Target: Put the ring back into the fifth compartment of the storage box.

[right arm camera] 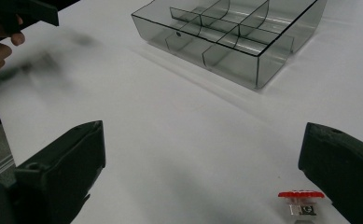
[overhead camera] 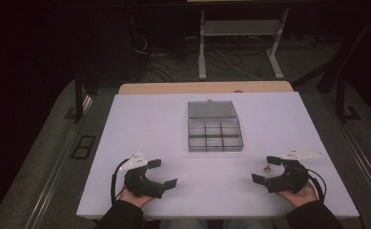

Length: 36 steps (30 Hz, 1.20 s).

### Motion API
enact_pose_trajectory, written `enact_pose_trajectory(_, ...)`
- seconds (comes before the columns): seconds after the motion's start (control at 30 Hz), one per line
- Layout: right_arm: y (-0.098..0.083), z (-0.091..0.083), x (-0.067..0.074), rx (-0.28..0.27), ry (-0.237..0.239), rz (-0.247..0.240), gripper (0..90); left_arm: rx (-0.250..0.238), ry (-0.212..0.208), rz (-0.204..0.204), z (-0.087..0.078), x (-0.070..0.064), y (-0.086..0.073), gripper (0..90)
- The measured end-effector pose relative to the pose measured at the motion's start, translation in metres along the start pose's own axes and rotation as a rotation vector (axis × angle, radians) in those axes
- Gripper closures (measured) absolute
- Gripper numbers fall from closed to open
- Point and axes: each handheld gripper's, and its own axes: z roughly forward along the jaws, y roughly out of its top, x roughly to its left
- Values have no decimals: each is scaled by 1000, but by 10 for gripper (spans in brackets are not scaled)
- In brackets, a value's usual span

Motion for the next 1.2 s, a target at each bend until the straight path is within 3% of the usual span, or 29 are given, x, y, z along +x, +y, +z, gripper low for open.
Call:
enact_pose_trajectory(0.93,4,-3,-2,6,-17,-4,0,10,0,3,0,-1,-1,0)
enact_pose_trajectory(1.2,6,-5,-3,54,-36,3,0,3,3,-5,-1,-1,-1,0)
